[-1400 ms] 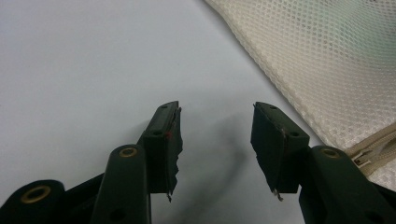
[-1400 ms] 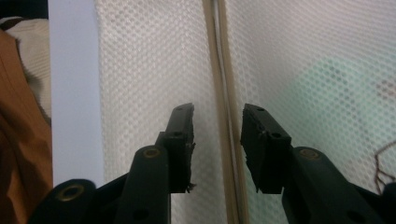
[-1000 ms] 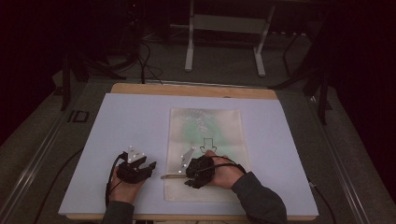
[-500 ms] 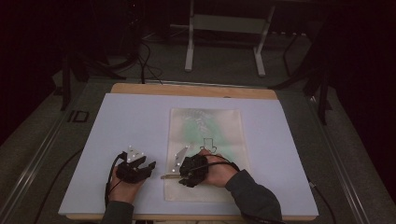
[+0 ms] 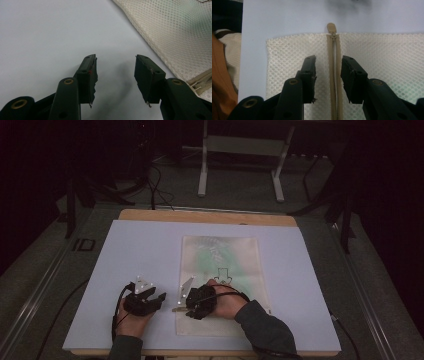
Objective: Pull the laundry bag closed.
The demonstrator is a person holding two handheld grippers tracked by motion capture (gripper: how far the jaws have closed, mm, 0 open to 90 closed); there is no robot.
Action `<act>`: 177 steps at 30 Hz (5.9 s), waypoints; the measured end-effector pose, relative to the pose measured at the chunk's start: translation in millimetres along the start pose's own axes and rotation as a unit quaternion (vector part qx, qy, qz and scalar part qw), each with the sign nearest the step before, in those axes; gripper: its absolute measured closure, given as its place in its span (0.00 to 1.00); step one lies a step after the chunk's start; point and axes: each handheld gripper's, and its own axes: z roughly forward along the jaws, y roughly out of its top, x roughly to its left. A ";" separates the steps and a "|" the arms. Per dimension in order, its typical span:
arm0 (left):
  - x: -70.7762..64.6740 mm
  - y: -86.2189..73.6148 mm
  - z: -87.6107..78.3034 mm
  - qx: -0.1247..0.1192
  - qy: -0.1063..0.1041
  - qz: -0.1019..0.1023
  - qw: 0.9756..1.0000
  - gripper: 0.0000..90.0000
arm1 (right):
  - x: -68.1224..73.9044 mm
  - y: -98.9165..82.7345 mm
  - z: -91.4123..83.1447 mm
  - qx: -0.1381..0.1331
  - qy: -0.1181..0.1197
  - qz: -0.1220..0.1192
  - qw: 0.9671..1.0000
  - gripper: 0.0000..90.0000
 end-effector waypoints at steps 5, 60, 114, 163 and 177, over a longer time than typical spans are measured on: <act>1.0 -0.1 -0.4 -0.001 0.000 -0.003 1.000 0.57 | -0.7 2.8 2.4 -0.004 0.000 0.000 1.000 0.72; 18.2 -2.2 -11.0 -0.021 0.015 -0.034 0.999 0.57 | -8.8 40.1 42.2 -0.001 0.008 0.008 1.000 0.78; 15.1 -3.7 -12.9 -0.016 -0.002 -0.024 1.000 0.61 | -12.8 15.2 19.8 -0.005 0.020 0.029 0.999 0.90; -32.6 -11.7 -19.0 0.005 -0.150 0.085 0.985 0.99 | -16.2 3.3 28.0 -0.014 0.035 0.028 0.999 0.91; -44.5 -13.0 -10.4 0.021 -0.174 0.110 0.978 0.99 | -16.1 3.1 27.9 -0.014 0.039 0.031 0.999 0.91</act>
